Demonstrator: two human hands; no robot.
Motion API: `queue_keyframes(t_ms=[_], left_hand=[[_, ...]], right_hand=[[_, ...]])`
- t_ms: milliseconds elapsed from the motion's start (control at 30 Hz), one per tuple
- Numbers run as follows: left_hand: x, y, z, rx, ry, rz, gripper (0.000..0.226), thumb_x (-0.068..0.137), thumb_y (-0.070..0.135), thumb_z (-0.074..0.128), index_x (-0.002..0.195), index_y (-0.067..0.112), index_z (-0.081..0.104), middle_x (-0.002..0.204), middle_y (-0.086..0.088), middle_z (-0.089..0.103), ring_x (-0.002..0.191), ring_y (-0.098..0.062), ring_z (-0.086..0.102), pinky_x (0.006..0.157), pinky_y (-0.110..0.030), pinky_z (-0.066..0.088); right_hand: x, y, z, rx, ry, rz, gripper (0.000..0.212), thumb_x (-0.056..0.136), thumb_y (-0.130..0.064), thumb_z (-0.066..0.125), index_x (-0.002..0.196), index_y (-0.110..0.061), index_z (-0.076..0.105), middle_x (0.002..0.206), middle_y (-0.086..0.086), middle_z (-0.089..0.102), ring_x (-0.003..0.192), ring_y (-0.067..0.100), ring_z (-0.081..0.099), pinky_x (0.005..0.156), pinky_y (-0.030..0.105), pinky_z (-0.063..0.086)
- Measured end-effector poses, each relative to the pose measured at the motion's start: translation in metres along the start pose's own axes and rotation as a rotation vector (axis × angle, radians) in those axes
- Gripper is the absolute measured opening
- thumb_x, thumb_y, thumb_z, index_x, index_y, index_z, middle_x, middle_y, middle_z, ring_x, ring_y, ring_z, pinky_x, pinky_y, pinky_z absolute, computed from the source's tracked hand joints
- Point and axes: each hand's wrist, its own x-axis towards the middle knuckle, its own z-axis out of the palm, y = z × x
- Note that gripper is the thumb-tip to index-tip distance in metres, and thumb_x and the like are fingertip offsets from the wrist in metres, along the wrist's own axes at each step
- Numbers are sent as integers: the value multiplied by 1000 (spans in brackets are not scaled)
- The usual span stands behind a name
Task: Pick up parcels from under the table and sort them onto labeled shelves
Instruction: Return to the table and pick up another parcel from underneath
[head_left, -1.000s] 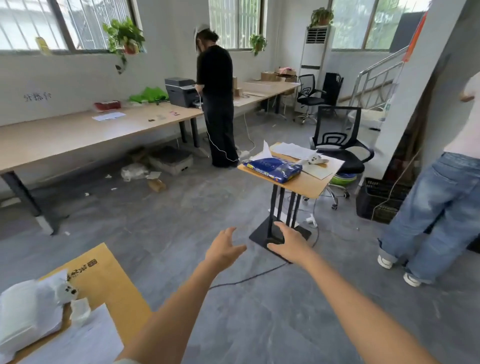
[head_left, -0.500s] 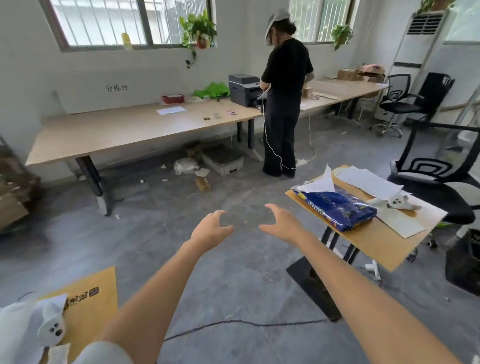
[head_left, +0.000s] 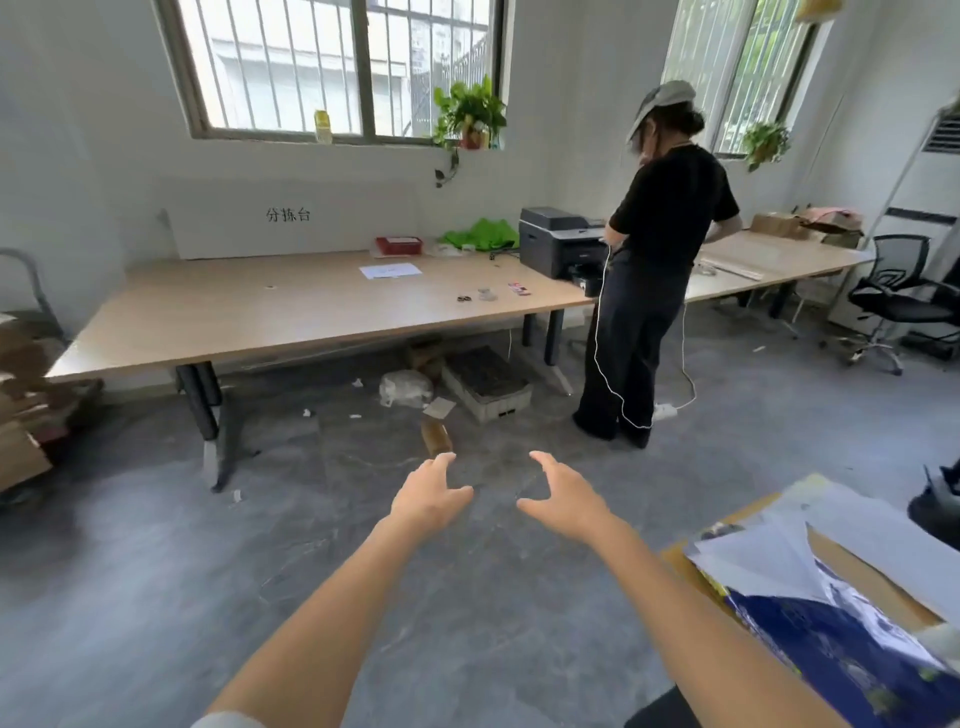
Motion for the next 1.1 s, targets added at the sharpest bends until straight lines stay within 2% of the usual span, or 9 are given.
queue_keyframes(t_ms=[167,267,433,733,833,1000,1100], left_hand=[[100,17,-26,46,21,31,66,80,35,53,142,24,32,143,-3,43,128,-23,45,93,-34,41],[157,23,-32,59,5,28,67,81,34,54,143,22,31,143,-4,42,129,-24,44,98,-35,40],[260,33,-29,18,34,0,65,82,35,55,142,24,31,142,-3,43,129,-24,43,99,-35,39],[446,53,-27,-114,74,-94,66,85,33,56,144,28,27,151,-2,34,136,-24,36,107,-36,33],[494,51,-28,-146,95,-125,65,85,33,56,144,29,27,152,-1,33,139,-24,30,110,-37,31],[575,32,-30,-96,90,-160,68,85,37,55,144,31,23,153,0,31,137,-23,35,107,-36,35],[630,13,-29,-67,48,-176,68,86,41,53,146,31,21,155,0,27,142,-22,27,109,-36,32]], right_hand=[[102,-12,-22,3,25,-29,74,81,-41,58,145,-31,22,145,-2,40,129,22,42,97,37,38],[162,-12,-32,33,10,-26,74,81,-42,58,145,-32,20,145,-1,40,128,21,43,93,35,38],[279,-8,-47,46,0,-69,75,81,-43,59,145,-31,22,147,-1,39,131,23,42,102,42,39],[490,-2,-88,6,-84,-177,77,83,-42,60,147,-30,19,148,2,38,130,26,44,99,41,41],[543,0,-96,16,-110,-173,77,82,-41,61,147,-29,20,148,4,39,129,27,45,100,42,42],[630,6,-88,-45,-162,-177,78,82,-43,60,147,-30,19,149,1,38,129,25,45,98,39,44],[687,4,-76,-56,-187,-165,79,82,-44,59,147,-31,17,151,1,35,132,25,43,100,40,42]])
